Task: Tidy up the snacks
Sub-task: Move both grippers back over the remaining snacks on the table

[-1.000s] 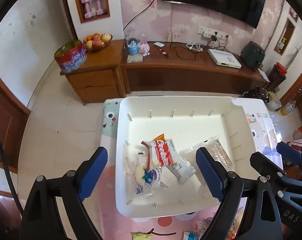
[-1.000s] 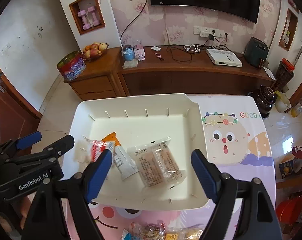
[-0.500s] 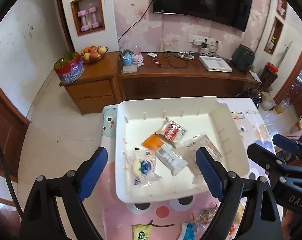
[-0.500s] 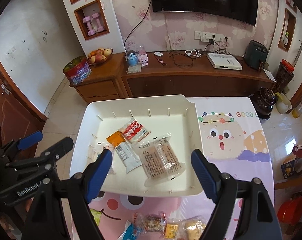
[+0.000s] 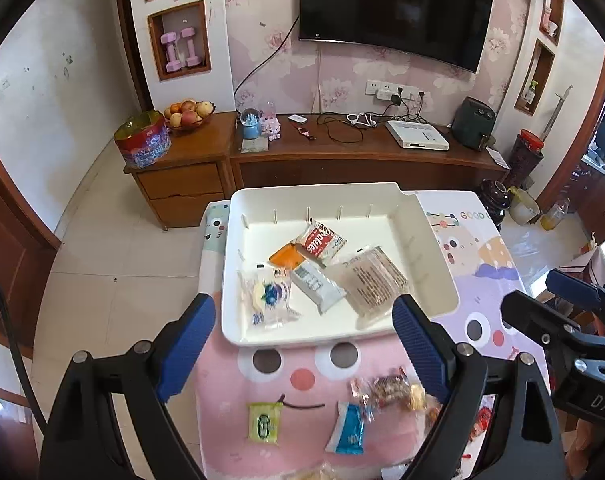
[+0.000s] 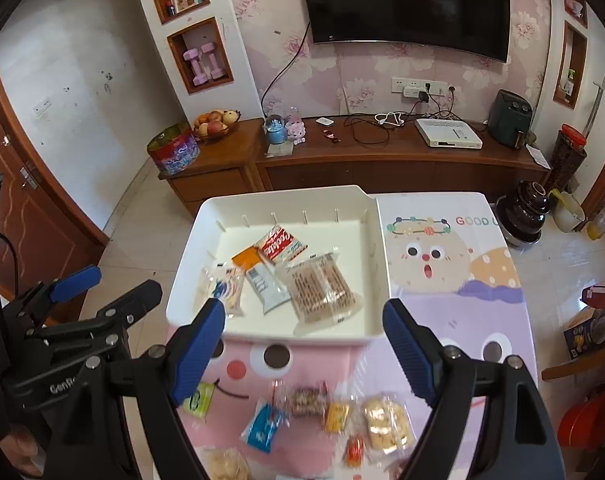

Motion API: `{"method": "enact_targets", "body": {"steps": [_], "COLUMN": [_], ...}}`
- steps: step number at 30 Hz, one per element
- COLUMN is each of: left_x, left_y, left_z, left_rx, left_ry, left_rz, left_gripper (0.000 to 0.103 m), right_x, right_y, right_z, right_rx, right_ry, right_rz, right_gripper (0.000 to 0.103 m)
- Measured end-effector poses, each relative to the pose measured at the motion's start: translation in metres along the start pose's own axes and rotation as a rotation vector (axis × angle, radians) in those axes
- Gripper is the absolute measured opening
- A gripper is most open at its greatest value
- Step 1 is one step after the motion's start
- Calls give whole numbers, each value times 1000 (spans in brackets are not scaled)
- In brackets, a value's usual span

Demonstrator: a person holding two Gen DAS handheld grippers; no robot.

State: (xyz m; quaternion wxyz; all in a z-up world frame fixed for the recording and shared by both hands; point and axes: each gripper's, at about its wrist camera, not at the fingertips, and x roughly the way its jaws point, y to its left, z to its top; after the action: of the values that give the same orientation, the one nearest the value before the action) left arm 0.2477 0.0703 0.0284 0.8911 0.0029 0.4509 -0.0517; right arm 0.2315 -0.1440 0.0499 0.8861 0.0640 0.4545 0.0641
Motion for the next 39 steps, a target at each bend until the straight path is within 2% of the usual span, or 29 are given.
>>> {"method": "enact_targets", "body": {"steps": [6,14,21,25,30,39], "left_x": [-33,-67,-72,-58,-23,32], "left_y": [-5,-5,5,6,5,1], "left_z": [-24,-76,-125,-161,-208,-251], "left_rx": [-23,-46,-73,-74,-82,-100], "left_ry": [-12,-16,10,60,171,286], "left_rz": [-19,-41,-30,-10,5,15], "left_gripper": [89,89,89,89,89,89], "right_x": [-36,-75,-80,-73,-50,12], "right_y": [-10,-15,-19,-18,-14,-4], "right_z": [-24,-66,-103,-130,-169,-237], "right_rx": [-6,-29,-35,-48,-62,-106], "right_ry": [5,-1,41,82,153,338], "right_rz": [-11,-39,-10,11,30,37], "right_gripper": [82,82,81,81,75,72]}}
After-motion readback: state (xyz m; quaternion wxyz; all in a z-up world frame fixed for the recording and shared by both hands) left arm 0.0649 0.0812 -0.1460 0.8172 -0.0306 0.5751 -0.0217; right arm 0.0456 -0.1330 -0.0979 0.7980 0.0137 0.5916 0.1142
